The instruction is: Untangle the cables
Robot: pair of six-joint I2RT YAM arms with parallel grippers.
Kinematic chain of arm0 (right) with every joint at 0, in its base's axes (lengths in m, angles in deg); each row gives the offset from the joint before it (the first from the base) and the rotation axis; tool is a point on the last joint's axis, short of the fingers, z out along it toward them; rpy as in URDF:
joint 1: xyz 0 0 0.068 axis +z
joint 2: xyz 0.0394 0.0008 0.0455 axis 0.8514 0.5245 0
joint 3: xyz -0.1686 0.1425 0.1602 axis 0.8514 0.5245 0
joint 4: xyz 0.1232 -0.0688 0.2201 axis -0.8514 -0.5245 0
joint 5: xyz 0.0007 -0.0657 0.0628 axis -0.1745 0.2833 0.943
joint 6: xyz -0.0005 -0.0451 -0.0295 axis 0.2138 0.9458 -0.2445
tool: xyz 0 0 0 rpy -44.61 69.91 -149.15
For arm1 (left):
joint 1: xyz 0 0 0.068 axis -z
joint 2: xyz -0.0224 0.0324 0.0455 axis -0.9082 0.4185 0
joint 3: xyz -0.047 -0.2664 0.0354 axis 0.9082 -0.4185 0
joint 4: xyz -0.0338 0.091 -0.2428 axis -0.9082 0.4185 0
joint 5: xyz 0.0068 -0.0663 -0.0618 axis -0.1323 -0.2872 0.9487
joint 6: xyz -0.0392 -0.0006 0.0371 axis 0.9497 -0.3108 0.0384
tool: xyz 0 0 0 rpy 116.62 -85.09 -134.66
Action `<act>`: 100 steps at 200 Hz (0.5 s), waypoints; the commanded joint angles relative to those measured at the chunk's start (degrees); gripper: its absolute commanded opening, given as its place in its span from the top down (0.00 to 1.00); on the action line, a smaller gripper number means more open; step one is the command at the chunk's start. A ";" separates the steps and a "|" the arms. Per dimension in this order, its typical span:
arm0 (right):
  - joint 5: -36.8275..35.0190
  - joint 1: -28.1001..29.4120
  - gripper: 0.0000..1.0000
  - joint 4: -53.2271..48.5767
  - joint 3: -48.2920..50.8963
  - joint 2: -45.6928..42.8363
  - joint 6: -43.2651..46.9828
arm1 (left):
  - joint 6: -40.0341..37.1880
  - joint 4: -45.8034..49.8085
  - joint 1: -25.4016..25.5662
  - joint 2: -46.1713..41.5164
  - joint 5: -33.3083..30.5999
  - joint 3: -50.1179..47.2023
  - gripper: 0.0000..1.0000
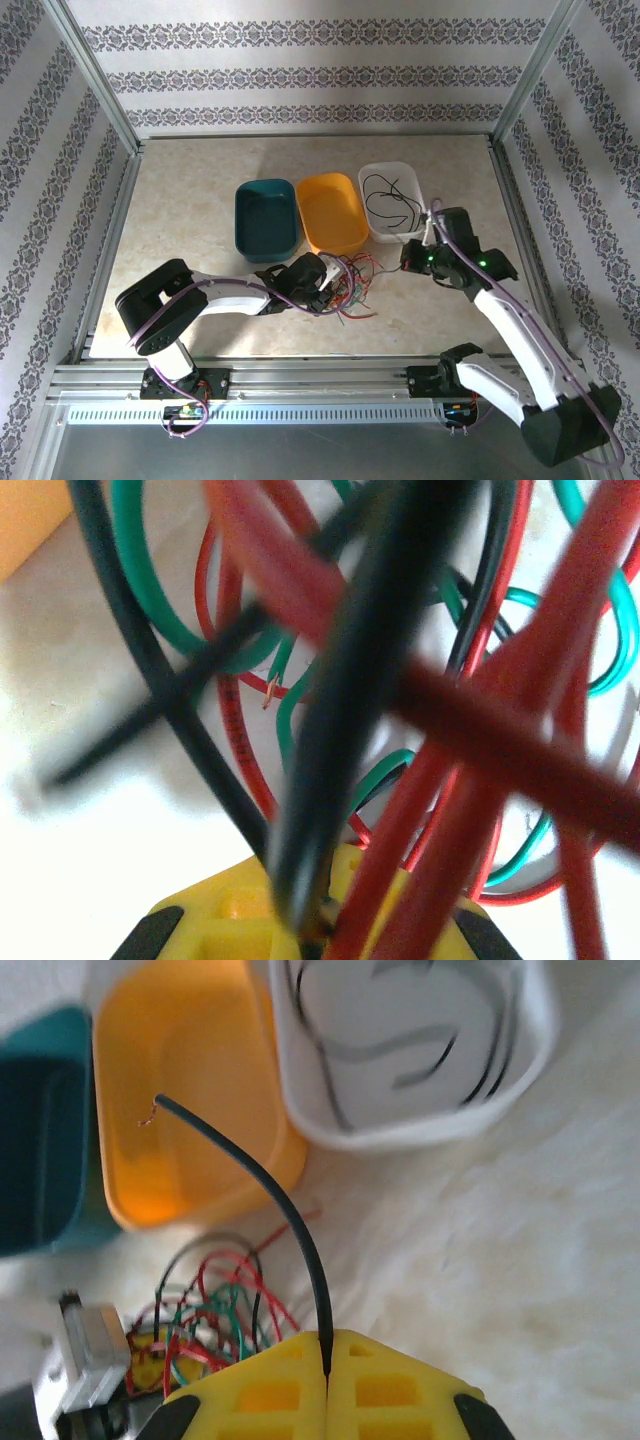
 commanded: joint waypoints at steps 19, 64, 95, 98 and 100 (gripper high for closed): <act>-19.99 -1.83 1.00 0.91 -7.40 -6.85 5.21 | -1.02 3.57 0.75 1.62 0.89 -0.27 1.00; -29.60 -2.68 1.00 7.17 -13.75 -10.29 11.13 | -1.07 3.54 0.75 1.46 0.82 -0.43 1.00; -31.19 -2.95 1.00 11.17 -15.84 -11.49 14.46 | -0.76 3.02 0.75 0.83 0.39 -1.28 1.00; -30.85 -2.97 1.00 11.16 -16.10 -11.34 14.49 | -0.76 3.06 0.75 0.83 0.38 -1.24 1.00; -30.57 -2.97 1.00 11.13 -16.27 -11.20 14.54 | -0.76 3.07 0.75 0.83 0.34 -1.23 1.00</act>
